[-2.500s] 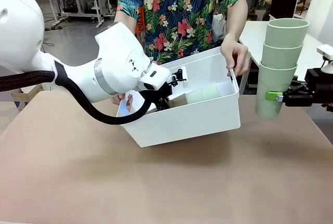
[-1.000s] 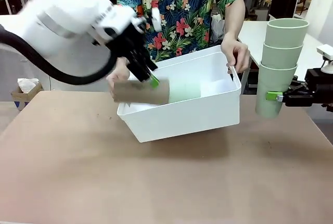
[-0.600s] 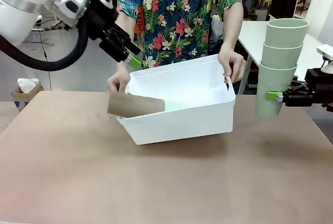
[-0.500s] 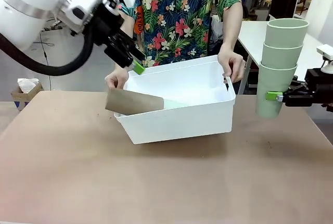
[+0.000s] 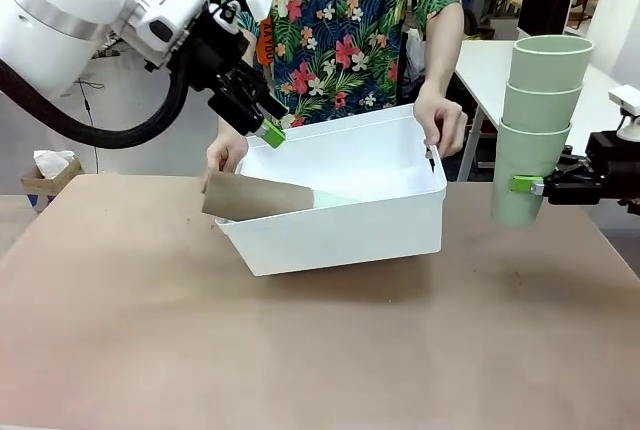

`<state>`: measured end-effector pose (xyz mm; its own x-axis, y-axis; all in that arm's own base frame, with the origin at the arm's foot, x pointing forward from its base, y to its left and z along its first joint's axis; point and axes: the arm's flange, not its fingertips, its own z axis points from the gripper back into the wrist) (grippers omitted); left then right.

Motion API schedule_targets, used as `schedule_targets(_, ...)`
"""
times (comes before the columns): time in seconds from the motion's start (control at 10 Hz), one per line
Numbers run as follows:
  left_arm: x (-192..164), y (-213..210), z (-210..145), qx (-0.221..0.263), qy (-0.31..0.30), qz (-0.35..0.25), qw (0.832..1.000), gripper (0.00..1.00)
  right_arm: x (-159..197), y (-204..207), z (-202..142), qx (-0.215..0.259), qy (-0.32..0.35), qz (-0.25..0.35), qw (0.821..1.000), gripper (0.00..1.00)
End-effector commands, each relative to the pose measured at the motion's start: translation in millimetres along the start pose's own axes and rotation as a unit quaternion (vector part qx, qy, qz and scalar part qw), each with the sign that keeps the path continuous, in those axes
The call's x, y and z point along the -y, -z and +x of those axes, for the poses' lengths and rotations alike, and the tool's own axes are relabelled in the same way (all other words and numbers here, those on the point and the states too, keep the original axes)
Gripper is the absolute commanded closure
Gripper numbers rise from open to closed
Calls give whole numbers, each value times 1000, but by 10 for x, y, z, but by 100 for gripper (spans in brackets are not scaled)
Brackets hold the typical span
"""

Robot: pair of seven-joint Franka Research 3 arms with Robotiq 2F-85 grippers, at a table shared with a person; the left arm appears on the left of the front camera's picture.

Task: Stack the cups and store them in the basket.
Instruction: Place the stack of Reusable plastic cups into the Pantry Basket.

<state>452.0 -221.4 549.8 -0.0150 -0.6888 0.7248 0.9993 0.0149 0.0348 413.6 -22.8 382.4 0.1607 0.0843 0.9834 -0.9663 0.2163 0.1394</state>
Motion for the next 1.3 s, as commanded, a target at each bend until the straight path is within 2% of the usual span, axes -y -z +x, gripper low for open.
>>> schedule_targets(0.0,38,-223,-158,5,17,1,1000,0,-1,4,50,1,-7,0,1000,15)
schedule_targets(0.5,82,-799,-720,-12,29,10,999,0,-1,4,50,1,-7,0,1000,15)
schedule_targets(0.6,75,-974,-895,-8,35,21,999,0,-1,4,50,1,-7,0,1000,15)
schedule_targets(0.9,-40,-1506,-1688,35,-2,37,999,0,-1,4,50,1,-7,0,1000,15)
schedule_targets(1.2,31,-1737,-2037,47,5,51,998,0,-1,4,50,1,-7,0,1000,15)
